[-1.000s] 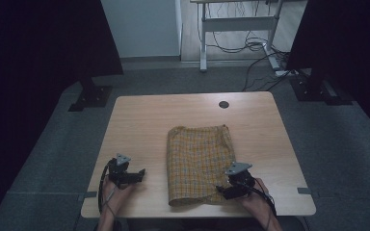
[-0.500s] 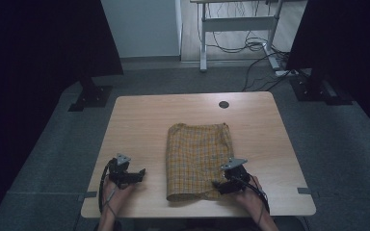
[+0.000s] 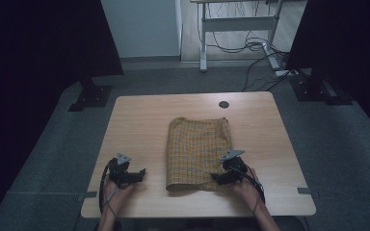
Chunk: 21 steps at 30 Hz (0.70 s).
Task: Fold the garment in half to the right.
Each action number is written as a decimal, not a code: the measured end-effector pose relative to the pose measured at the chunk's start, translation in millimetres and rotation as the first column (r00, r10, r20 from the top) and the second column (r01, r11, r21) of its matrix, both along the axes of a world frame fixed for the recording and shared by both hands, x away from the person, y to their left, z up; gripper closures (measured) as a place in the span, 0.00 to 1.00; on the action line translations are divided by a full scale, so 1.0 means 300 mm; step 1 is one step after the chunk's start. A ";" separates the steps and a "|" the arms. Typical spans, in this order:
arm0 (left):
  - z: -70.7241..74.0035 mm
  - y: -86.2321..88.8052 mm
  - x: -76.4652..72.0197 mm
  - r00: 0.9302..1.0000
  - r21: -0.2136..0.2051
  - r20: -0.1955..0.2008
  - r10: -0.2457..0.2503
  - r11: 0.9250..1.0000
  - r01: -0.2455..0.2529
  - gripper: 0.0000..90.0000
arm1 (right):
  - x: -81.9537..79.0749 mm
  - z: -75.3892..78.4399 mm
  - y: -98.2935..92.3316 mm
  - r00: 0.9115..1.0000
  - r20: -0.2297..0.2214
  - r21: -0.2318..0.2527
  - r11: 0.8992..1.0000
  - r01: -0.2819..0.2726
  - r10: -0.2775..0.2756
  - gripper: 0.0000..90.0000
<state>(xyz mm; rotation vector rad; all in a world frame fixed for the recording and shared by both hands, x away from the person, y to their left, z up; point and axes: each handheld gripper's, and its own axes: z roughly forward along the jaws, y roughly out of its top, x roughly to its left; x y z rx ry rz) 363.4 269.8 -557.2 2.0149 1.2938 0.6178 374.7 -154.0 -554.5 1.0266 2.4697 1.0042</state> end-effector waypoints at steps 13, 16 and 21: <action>0.000 0.000 0.000 1.000 0.000 0.000 0.000 1.000 0.000 0.07 | 0.115 0.005 0.007 1.000 -0.011 0.004 1.000 0.010 -0.010 0.18; 0.000 0.000 0.000 1.000 0.000 0.000 0.000 1.000 0.000 0.07 | 0.138 0.007 0.008 1.000 -0.015 0.006 1.000 0.013 -0.013 0.18; 0.000 -0.001 0.001 1.000 0.000 0.000 0.000 1.000 0.000 0.07 | 0.168 0.006 0.011 1.000 -0.016 0.013 1.000 0.020 -0.020 0.18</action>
